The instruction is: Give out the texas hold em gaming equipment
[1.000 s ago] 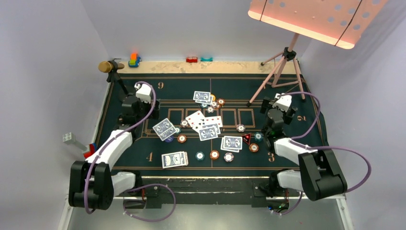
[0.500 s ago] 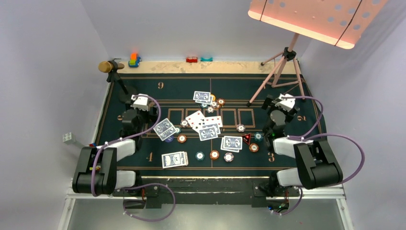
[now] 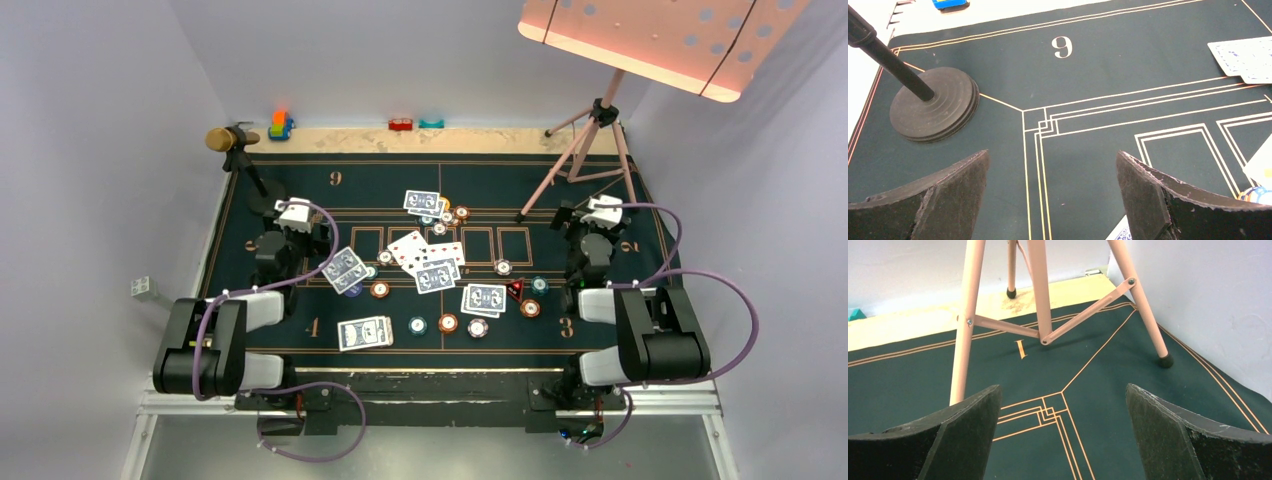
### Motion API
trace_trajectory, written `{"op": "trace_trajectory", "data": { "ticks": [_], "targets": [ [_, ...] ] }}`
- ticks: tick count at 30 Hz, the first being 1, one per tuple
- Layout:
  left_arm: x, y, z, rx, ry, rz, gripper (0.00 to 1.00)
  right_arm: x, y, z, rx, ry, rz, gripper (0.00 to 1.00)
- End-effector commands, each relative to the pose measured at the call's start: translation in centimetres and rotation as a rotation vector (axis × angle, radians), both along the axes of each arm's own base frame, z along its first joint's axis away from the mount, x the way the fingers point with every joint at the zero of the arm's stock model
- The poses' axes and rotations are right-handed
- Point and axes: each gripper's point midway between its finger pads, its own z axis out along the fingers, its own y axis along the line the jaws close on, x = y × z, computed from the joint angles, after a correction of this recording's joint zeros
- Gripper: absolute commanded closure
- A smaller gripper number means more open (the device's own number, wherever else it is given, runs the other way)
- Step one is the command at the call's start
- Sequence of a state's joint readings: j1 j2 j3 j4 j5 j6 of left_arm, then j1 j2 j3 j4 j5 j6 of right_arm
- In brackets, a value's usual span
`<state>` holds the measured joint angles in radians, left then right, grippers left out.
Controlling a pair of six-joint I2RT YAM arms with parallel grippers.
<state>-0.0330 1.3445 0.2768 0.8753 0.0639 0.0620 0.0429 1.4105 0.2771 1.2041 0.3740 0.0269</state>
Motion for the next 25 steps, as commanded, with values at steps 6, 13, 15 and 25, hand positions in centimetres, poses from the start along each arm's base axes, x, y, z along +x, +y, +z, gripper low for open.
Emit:
{"op": "trace_trajectory", "data": {
  "ticks": [6,13,15,25],
  "targets": [
    [1.44,1.88,2.27,-0.039,-0.065,0.118,0.0,0.53,0.72,1.59,0.007,-0.044,0.048,0.02],
    [1.47,1.89,2.28,-0.038,-0.063,0.119,0.0,0.53,0.72,1.6,0.007,-0.045,0.048,0.02],
    [1.46,1.87,2.24,-0.038,-0.062,0.118,0.0,0.52,0.69,1.6,0.007,-0.044,0.046,0.02],
    [1.48,1.88,2.27,-0.038,-0.063,0.118,0.0,0.52,0.71,1.56,0.007,-0.043,0.047,0.02]
  ]
}}
